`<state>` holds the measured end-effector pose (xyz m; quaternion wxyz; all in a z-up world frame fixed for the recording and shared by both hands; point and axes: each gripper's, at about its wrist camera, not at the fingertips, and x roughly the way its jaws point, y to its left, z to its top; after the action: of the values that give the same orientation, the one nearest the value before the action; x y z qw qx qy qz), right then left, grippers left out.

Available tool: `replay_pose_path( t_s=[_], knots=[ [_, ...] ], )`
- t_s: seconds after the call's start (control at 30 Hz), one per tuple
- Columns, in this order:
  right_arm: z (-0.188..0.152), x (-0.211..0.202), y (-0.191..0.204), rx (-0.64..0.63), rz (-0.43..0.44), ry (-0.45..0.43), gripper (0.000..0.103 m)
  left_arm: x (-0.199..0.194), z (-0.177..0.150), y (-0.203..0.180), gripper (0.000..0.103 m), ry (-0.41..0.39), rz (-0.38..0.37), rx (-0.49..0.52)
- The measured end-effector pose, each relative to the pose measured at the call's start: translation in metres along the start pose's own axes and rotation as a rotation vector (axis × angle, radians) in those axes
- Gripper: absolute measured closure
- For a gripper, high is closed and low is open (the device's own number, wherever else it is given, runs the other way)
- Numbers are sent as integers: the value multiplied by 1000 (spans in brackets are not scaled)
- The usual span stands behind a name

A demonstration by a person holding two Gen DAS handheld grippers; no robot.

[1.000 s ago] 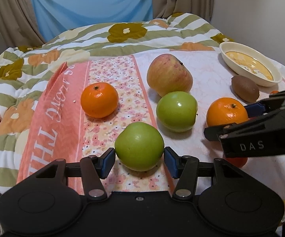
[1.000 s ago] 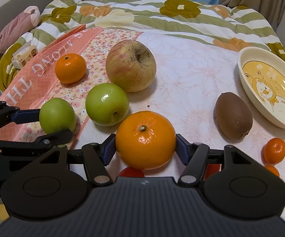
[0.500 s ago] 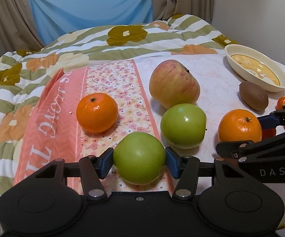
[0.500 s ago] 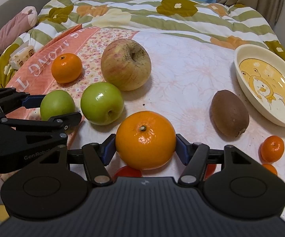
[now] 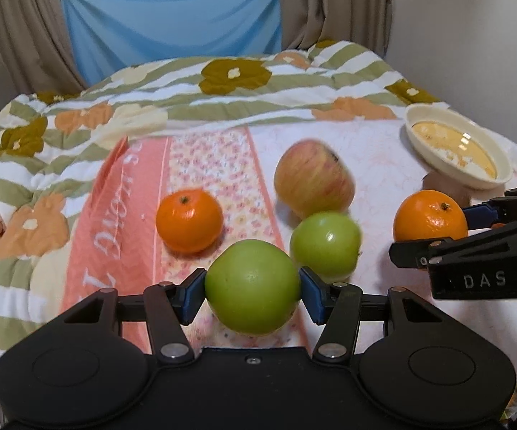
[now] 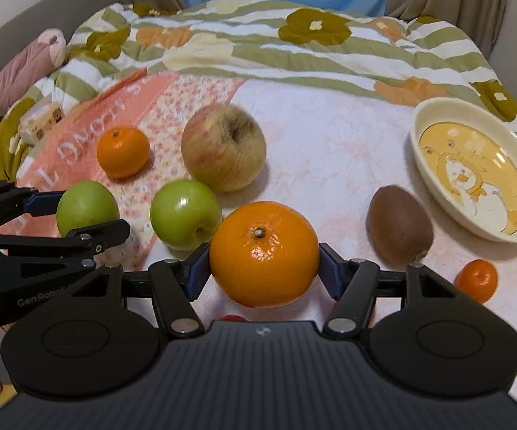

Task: Organize fruits
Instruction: 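Carry green apple into bowl and open left gripper while right carries orange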

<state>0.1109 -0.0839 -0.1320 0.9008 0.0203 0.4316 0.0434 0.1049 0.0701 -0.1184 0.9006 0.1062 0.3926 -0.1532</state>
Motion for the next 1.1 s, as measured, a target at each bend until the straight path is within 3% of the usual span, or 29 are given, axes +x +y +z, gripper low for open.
replay_pose_path(
  t_s=[0.23, 0.53, 0.83, 1.1],
  knots=[
    [25, -40, -42, 55, 5, -91, 26, -25, 39, -30, 43, -63, -13, 35],
    [62, -67, -142, 56, -25, -137, 26, -24, 102, -98, 43, -124, -54, 13],
    [89, -49, -245, 43, -35, -118, 26, 35, 160, -178, 43, -122, -108, 18],
    [97, -11, -303, 62, -36, -78, 26, 109, 179, -225, 43, -71, -125, 66]
  ],
)
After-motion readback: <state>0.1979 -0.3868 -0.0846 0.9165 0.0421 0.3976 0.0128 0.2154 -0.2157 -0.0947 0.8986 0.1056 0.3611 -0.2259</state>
